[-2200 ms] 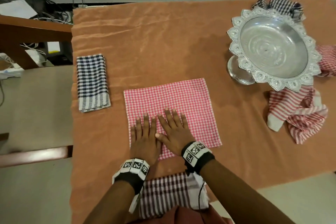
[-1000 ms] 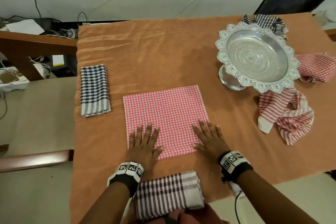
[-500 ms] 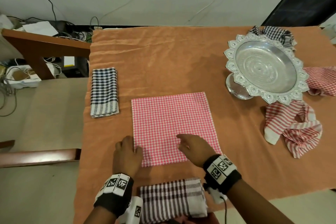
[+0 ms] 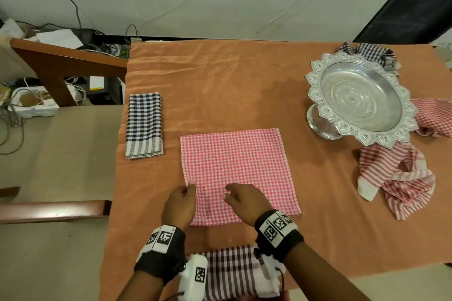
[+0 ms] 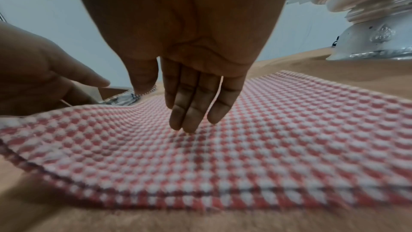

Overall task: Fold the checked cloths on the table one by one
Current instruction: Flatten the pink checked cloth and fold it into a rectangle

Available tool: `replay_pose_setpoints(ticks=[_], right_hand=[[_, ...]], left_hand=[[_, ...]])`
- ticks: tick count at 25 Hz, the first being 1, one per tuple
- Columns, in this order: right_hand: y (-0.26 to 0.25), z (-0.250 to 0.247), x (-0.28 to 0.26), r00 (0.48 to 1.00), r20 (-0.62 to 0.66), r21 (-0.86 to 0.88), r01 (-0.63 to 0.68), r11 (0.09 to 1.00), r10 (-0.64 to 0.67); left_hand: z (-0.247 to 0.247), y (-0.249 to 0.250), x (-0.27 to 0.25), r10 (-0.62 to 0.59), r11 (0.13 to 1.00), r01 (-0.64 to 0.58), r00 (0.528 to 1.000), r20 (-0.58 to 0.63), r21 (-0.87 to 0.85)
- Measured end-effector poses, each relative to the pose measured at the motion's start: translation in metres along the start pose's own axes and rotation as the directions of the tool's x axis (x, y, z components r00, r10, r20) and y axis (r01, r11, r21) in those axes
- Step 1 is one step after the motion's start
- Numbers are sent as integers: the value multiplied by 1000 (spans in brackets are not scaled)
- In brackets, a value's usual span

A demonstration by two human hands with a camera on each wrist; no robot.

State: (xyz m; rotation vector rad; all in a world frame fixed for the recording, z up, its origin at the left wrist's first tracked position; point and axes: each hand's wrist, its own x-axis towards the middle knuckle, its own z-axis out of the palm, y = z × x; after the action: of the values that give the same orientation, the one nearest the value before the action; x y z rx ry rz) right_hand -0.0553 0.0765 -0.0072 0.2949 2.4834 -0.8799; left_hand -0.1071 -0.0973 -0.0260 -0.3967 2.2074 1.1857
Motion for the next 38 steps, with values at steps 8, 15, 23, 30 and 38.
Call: replay_pose_setpoints(ticks=[8,15,23,30,38], right_hand=[[-20,-2,3,991,-127,264,-6,964,41],[0,3,7,993,-34,229,-100,968,111],[0,5,0,994,1,145,-111,983,112],[33,-13,-16,968,-90,344,-189,920,233],[103,-41,-42,879,-175,340,-369,865,444]], left_hand=[[16,38,-19,166,979,-130,955,246,-156],[-12,64,46,553,745,-518,832,45,420],[-31,126,123,410,352,-621,775,482,700],[9,165,110,596,366,-686,692,408,629],[102,209,92,636,331,-751,625,453,571]])
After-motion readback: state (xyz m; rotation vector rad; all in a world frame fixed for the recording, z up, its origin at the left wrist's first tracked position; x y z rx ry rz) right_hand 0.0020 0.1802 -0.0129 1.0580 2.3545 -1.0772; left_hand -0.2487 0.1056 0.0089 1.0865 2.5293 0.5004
